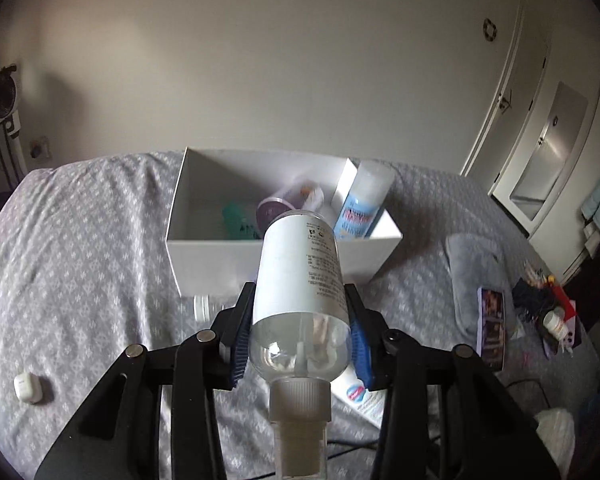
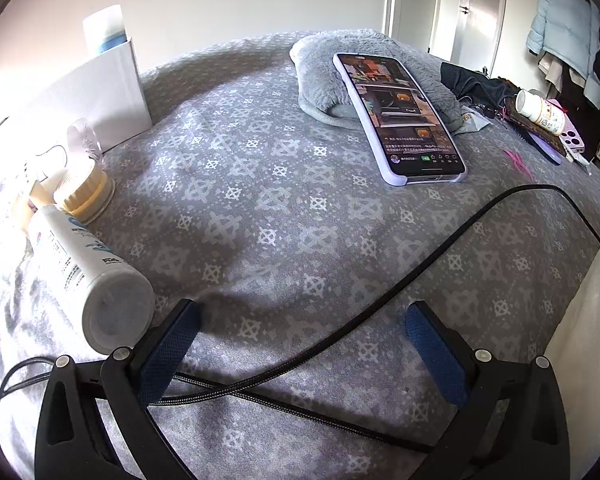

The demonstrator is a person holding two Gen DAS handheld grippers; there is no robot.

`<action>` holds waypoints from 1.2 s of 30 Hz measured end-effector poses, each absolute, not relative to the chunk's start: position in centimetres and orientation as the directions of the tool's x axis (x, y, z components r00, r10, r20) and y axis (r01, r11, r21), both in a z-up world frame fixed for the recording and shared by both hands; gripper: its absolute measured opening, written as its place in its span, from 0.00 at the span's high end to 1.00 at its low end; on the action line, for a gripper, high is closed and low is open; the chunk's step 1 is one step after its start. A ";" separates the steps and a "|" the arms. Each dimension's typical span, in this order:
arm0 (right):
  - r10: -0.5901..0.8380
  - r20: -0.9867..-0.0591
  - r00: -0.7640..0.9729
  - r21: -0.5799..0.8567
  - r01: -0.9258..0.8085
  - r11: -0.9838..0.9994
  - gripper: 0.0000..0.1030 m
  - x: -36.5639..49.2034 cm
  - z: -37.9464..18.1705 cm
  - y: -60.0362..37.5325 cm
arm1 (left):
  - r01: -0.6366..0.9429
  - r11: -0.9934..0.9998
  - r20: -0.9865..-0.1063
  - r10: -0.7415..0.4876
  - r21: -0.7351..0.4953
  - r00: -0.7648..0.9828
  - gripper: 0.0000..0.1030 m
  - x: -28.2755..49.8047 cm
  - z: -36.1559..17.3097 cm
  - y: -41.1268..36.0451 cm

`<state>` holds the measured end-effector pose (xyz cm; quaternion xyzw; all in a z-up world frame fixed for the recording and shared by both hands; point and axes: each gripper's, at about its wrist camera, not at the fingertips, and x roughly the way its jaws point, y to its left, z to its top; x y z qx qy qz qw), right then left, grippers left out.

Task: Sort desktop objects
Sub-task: 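Carry the clear spray bottle into the white box and open the left gripper, then withdraw the open left gripper from the white box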

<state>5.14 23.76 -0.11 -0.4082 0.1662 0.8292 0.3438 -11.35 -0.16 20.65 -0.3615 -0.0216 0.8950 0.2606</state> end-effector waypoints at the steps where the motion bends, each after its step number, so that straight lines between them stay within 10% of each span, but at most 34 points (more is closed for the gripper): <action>1: 0.434 -0.791 -0.430 -0.005 -0.706 -0.708 0.00 5.1 -0.1 23.8 | -0.441 -0.864 -0.624 0.488 -0.244 -0.610 0.61 -12.3 21.1 0.2; 22: 0.468 -0.779 -0.418 -0.020 -0.729 -0.684 0.00 4.9 -0.2 23.7 | -0.365 -0.917 -0.703 0.366 -0.160 -0.610 0.61 -24.7 16.5 8.3; 26: 0.470 -0.778 -0.417 -0.022 -0.730 -0.683 0.00 4.9 -0.2 23.6 | -0.311 -0.935 -0.713 0.336 -0.172 -0.615 0.19 -24.4 16.0 7.4; 36: 0.471 -0.777 -0.417 -0.022 -0.730 -0.683 0.00 4.8 -0.3 23.6 | -0.328 -0.932 -0.664 0.342 -0.151 -0.665 0.01 -17.0 17.6 2.9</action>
